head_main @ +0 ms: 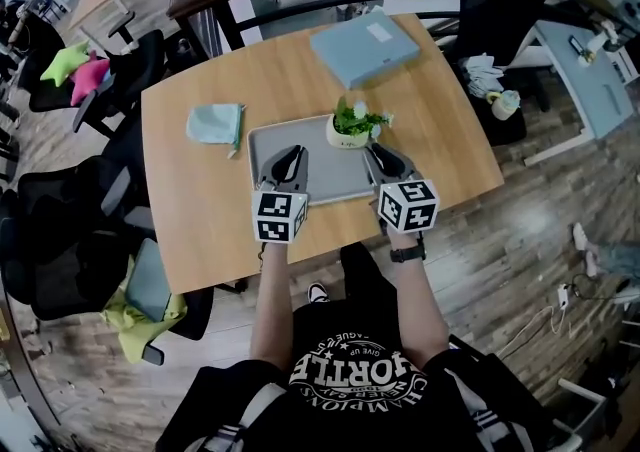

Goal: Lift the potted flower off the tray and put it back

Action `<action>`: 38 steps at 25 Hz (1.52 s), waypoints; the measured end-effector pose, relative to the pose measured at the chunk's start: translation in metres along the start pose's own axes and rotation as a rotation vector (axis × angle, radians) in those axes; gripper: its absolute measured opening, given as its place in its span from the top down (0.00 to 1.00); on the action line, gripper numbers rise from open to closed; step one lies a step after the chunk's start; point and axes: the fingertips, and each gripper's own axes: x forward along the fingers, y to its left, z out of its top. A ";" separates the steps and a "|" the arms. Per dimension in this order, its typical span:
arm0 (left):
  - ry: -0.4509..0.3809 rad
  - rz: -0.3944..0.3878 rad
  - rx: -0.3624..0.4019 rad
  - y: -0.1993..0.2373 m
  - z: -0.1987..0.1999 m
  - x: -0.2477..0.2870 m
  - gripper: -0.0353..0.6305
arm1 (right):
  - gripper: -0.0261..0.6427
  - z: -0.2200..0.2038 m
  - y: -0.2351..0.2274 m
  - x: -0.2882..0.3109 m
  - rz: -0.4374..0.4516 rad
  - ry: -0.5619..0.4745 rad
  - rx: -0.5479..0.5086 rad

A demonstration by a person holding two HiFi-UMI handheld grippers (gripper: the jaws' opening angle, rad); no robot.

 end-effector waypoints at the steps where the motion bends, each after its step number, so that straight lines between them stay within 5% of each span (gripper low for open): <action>1: 0.007 -0.003 -0.001 0.001 -0.002 0.005 0.91 | 0.84 -0.002 -0.003 0.003 -0.002 0.008 0.003; 38: 0.309 -0.199 0.012 -0.002 -0.105 0.135 0.58 | 0.52 -0.107 -0.097 0.108 0.070 0.280 0.031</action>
